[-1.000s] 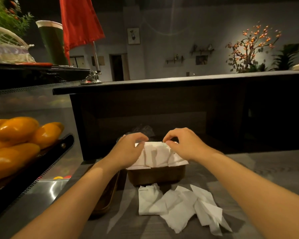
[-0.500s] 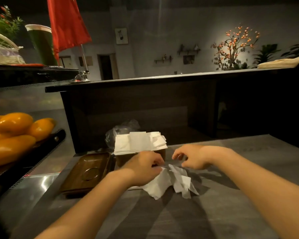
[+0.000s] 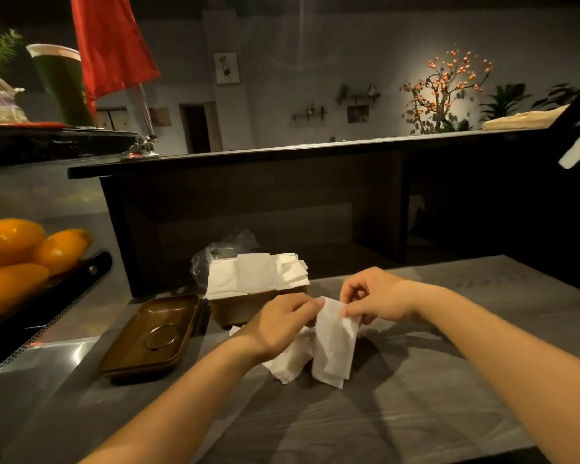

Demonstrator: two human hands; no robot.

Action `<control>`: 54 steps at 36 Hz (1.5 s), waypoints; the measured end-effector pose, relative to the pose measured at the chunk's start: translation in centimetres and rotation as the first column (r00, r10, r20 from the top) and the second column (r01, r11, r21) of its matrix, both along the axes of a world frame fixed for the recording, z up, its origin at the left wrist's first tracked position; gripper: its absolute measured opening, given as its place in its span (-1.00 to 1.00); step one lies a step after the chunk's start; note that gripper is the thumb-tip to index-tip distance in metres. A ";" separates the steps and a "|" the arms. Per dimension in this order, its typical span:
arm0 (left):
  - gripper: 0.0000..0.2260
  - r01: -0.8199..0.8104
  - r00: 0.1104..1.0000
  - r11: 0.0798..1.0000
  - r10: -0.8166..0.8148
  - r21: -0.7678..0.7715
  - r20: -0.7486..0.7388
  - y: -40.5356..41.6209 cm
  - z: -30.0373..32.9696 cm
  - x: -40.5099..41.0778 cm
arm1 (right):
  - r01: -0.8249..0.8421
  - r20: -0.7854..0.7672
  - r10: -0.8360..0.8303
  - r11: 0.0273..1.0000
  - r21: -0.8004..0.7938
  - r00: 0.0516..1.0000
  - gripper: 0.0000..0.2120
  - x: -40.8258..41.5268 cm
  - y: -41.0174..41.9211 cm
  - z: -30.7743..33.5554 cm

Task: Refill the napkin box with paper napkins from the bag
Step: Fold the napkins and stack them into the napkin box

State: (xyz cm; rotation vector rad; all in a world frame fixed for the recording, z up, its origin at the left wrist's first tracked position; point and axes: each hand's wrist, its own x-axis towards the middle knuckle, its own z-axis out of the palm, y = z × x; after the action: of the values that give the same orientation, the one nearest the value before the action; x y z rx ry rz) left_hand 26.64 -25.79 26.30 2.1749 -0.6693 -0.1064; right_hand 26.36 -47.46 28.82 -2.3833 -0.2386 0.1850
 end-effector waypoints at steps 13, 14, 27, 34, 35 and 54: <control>-0.78 -0.017 0.976 0.988 -0.018 -0.155 -0.216 -0.4 0.2 -0.3 | -0.086 0.027 0.082 0.980 0.178 0.996 -0.90 -0.7 0.8 0.9; -0.78 -0.009 0.973 0.988 -0.026 -0.151 -0.229 -0.2 0.3 -0.4 | -0.067 0.068 0.055 0.977 0.201 0.996 -0.92 -0.7 0.8 1.0; -0.52 -0.035 0.927 0.944 -0.092 -0.328 -0.364 4.2 2.6 0.7 | -0.146 0.160 0.097 0.931 0.335 0.982 -0.89 0.3 3.2 1.9; -0.71 -0.060 0.853 0.920 -0.154 -0.387 -0.499 3.0 2.2 0.6 | -0.157 0.362 0.063 0.958 0.239 0.930 -0.92 1.7 6.5 0.7; -0.69 -0.132 0.871 0.909 -0.084 -0.395 -0.484 3.2 1.8 1.0 | -0.100 0.425 -0.008 0.968 0.230 0.905 -0.93 2.3 6.5 0.2; -0.63 -0.316 0.919 0.836 0.154 -0.448 -0.362 6.0 0.4 2.6 | -0.273 0.310 0.400 0.883 -0.381 0.862 -0.62 0.7 10.4 -4.7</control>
State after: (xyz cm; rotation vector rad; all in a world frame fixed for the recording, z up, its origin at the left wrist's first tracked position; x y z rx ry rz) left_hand 29.23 -19.79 26.67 1.6660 -0.2020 -0.1262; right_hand 27.10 -37.11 24.15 -2.6738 -0.8852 -0.0906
